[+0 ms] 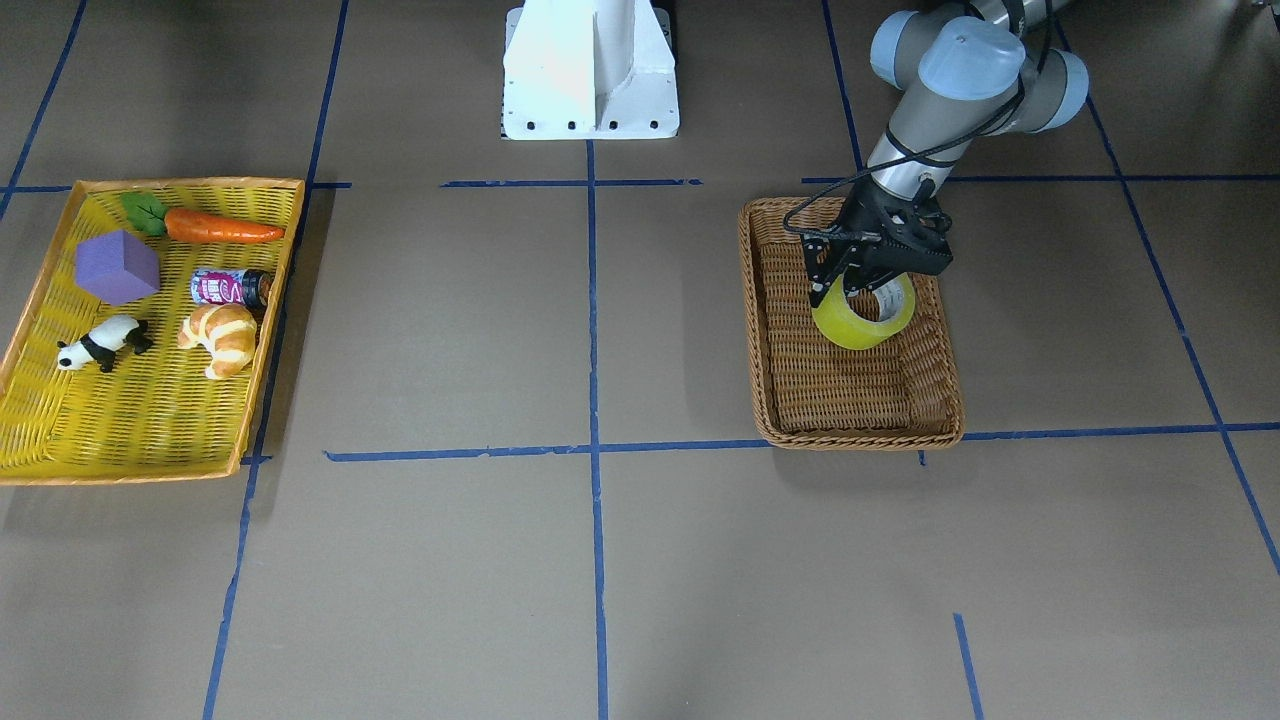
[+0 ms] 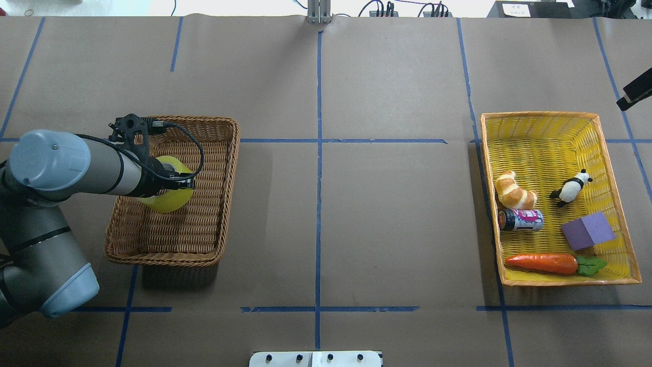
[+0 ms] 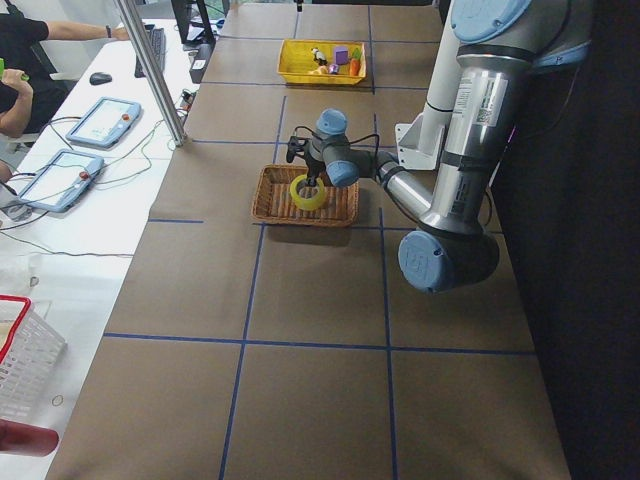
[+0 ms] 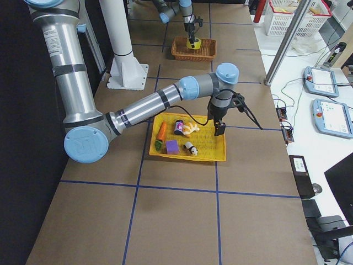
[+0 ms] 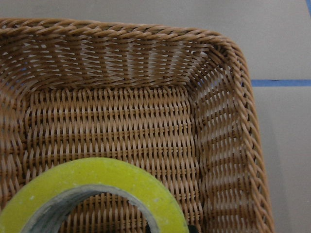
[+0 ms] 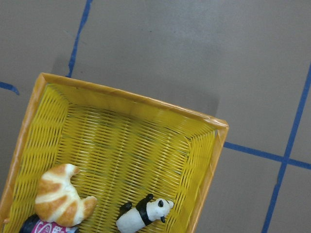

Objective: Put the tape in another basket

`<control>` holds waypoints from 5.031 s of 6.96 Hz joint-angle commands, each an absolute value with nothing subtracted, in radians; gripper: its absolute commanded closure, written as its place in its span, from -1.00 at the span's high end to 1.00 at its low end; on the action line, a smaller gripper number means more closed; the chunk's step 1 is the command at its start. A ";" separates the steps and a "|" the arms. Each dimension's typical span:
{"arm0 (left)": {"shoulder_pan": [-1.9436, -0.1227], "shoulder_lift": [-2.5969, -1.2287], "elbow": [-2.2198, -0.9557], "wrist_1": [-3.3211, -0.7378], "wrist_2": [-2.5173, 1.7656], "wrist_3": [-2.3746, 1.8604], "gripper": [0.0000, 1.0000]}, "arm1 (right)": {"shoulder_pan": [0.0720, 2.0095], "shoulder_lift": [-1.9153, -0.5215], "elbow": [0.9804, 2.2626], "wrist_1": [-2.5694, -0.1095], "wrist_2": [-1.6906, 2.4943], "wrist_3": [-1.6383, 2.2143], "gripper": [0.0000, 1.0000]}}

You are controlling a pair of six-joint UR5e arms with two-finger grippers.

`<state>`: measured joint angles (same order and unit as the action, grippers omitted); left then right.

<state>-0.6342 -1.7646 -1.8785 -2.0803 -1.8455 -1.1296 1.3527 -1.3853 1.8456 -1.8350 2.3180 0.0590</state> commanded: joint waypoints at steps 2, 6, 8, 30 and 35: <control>-0.696 -1.707 -1.995 -1.929 -1.909 -1.045 1.00 | 1.462 -1.483 1.752 -1.758 2.434 0.019 1.00; -1.047 -1.691 -2.022 -1.676 -2.172 -0.572 1.00 | 1.537 -1.548 1.652 -1.701 2.424 -0.199 1.00; -1.206 -1.619 -1.952 -1.675 -2.319 -0.430 1.00 | 1.569 -1.577 1.652 -1.700 2.419 -0.192 1.00; -1.612 -1.506 -1.620 -1.460 -2.402 0.229 1.00 | 1.644 -1.640 1.681 -1.712 2.390 -0.160 1.00; -1.612 -1.508 -1.623 -1.462 -2.402 0.230 1.00 | 1.644 -1.641 1.629 -1.700 2.375 -0.169 1.00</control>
<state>-1.6122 -1.5073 -1.6224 -1.4615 -2.4022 0.2299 1.6450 -1.6415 1.6511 -1.7041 2.3743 -0.1629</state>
